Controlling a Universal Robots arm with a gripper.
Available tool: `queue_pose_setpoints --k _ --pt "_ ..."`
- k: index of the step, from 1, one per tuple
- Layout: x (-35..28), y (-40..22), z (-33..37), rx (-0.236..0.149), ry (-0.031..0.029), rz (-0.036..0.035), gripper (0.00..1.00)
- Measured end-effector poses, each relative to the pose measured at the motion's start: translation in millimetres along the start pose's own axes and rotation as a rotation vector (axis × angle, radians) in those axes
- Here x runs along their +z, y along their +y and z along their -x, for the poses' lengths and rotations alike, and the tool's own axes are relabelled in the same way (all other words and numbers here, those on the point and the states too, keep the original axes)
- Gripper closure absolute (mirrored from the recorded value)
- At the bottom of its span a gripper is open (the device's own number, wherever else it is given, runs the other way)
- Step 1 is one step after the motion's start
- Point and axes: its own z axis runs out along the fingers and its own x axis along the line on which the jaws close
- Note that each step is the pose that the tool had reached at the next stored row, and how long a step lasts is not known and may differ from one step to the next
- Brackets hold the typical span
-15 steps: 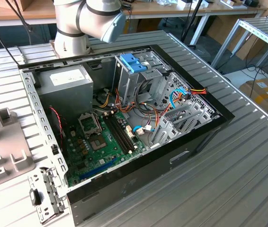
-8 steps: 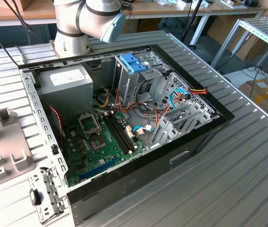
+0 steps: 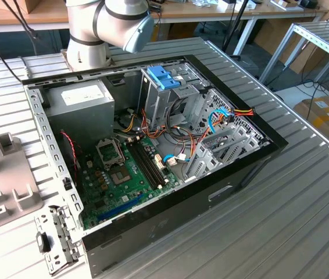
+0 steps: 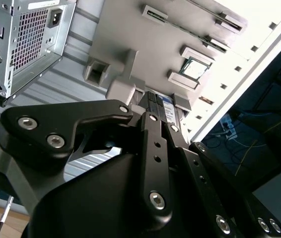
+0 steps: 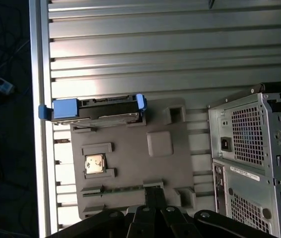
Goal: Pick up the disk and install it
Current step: 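Reach for the disk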
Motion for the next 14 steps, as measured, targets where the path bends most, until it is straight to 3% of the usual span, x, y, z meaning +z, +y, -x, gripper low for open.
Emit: queue_pose_setpoints --k 14 --pt "-0.3 -0.9 -12.0 0.0 0.0 0.0 0.89"
